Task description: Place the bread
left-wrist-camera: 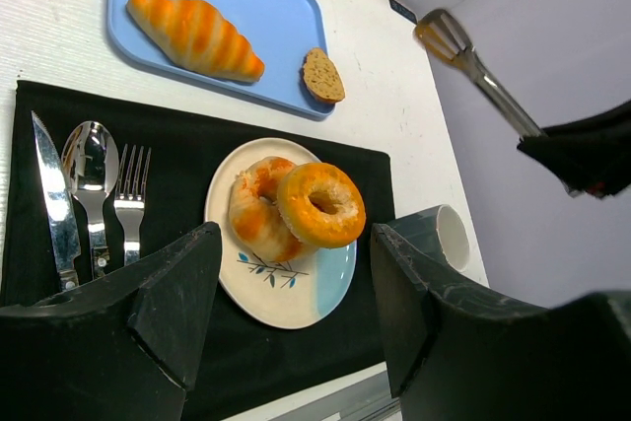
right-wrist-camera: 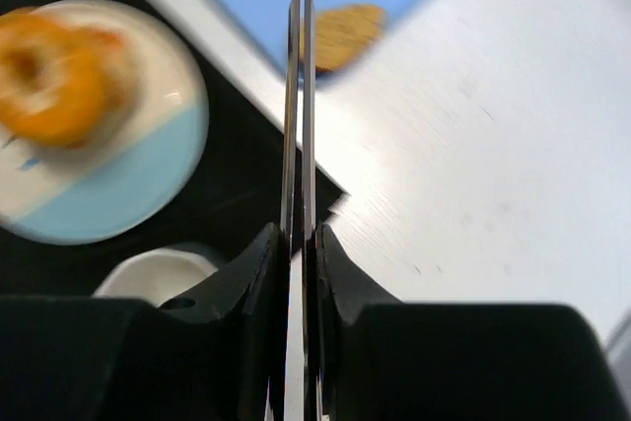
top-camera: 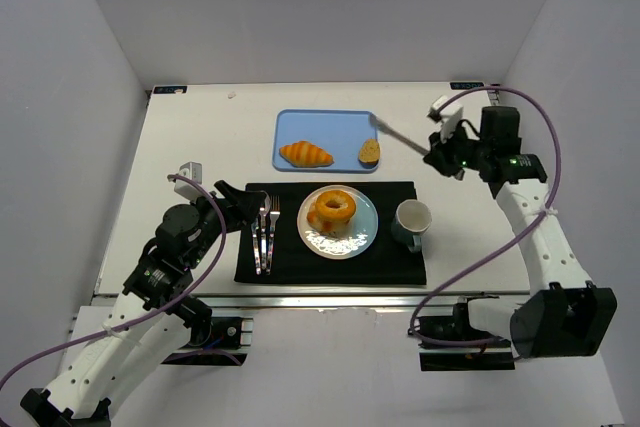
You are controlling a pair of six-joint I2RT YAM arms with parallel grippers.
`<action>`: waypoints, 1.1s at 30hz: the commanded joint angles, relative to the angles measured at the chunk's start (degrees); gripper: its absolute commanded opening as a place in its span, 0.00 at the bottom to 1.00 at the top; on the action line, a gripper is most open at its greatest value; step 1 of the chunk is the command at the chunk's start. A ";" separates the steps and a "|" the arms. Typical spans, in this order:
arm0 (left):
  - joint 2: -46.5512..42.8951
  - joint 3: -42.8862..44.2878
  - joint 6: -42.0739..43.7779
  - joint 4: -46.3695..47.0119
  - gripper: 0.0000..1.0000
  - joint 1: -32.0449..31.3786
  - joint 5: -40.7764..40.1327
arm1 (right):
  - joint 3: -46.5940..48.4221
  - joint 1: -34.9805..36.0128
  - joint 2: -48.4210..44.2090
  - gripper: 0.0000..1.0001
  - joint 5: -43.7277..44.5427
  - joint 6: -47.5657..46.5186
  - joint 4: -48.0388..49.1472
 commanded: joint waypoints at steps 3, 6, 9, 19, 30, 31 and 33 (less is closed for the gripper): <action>-0.82 0.58 -0.13 0.00 0.71 0.09 0.12 | -4.70 -10.56 2.78 0.00 14.24 15.82 14.96; -0.91 -0.47 -0.57 1.32 0.71 0.00 0.38 | -14.01 -14.62 4.71 0.04 23.74 20.40 24.54; -0.56 -0.65 -0.75 1.85 0.71 0.09 0.91 | -19.29 -15.41 8.05 0.23 25.78 21.63 27.09; 0.49 0.32 -0.31 1.41 0.71 0.00 1.09 | -23.71 -15.94 18.51 0.65 27.28 21.03 29.31; 1.37 0.50 -0.13 1.23 0.71 0.00 1.44 | -11.78 -18.84 8.77 0.89 19.38 11.35 18.33; 1.72 0.41 -0.13 1.58 0.71 0.00 1.70 | -9.92 -18.93 8.07 0.89 18.41 11.87 16.31; 3.04 -0.12 0.04 3.07 0.69 0.00 2.40 | -5.28 -18.32 7.97 0.89 15.34 12.23 14.81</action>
